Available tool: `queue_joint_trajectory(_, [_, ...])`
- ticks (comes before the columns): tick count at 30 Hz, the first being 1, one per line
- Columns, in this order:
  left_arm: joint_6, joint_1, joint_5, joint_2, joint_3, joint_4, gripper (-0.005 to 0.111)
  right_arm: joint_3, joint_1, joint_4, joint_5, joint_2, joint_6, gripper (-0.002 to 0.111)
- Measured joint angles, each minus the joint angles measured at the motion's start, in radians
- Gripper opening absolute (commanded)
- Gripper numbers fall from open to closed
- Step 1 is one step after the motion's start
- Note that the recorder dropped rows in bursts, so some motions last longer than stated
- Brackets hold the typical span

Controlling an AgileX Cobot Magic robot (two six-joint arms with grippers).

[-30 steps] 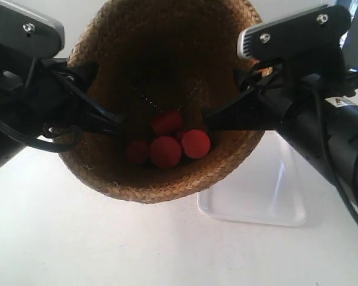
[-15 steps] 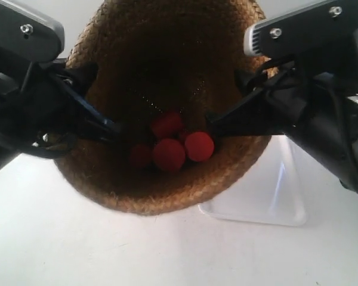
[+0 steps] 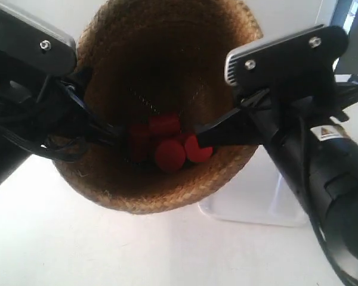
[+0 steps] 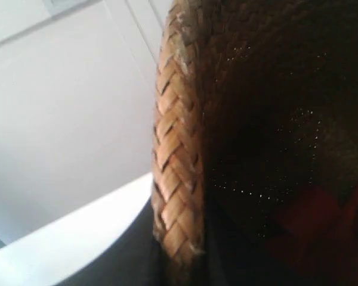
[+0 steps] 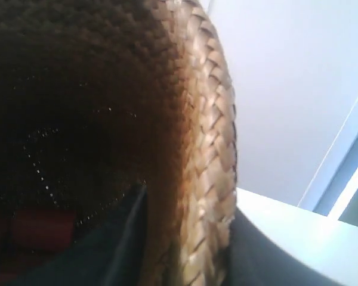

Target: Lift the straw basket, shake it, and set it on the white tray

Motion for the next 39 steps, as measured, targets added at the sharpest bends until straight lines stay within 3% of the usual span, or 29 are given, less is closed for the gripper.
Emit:
queue_joint_trajectory(14, [-0.014,0.017,0.109,-0.065,0.0,-0.017,0.0,-0.011,-0.012,-0.005,0.093,-0.026,-0.013,0.0])
queue_joint_trajectory(17, [0.008,0.011,0.092,-0.063,0.0,-0.033,0.0,-0.015,0.003,0.053,0.077,-0.035,-0.121,0.0])
queue_joint_trajectory(20, [0.133,-0.148,0.037,-0.155,0.002,-0.156,0.0,-0.036,0.158,0.261,0.028,-0.169,-0.347,0.0])
queue_joint_trajectory(22, [0.183,-0.329,-0.009,-0.26,0.016,-0.193,0.0,-0.036,0.287,0.311,0.032,-0.314,-0.404,0.0])
queue_joint_trajectory(24, [0.181,-0.464,-0.101,-0.324,0.049,-0.159,0.0,-0.001,0.371,0.235,0.024,-0.402,-0.378,0.0])
queue_joint_trajectory(25, [0.151,-0.487,-0.151,-0.322,0.081,-0.1,0.0,0.039,0.374,0.141,-0.05,-0.405,-0.298,0.0])
queue_joint_trajectory(26, [0.11,-0.471,-0.168,-0.305,0.107,-0.033,0.0,0.086,0.345,0.056,-0.128,-0.365,-0.202,0.0])
queue_joint_trajectory(27, [0.043,-0.414,-0.172,-0.273,0.134,0.059,0.0,0.126,0.304,0.0,-0.167,-0.317,-0.14,0.0])
queue_joint_trajectory(29, [-0.084,-0.253,-0.161,-0.208,0.154,0.194,0.0,0.153,0.193,-0.087,-0.196,-0.198,-0.012,0.0])
queue_joint_trajectory(31, [-0.185,-0.138,-0.094,-0.173,0.155,0.241,0.0,0.148,0.15,-0.104,-0.182,-0.139,0.039,0.0])
queue_joint_trajectory(34, [-0.249,-0.09,-0.017,-0.173,0.155,0.266,0.0,0.139,0.138,-0.108,-0.16,-0.133,0.064,0.0])
queue_joint_trajectory(39, [-0.269,-0.079,0.016,-0.175,0.153,0.273,0.0,0.138,0.137,-0.112,-0.086,-0.166,0.063,0.0])
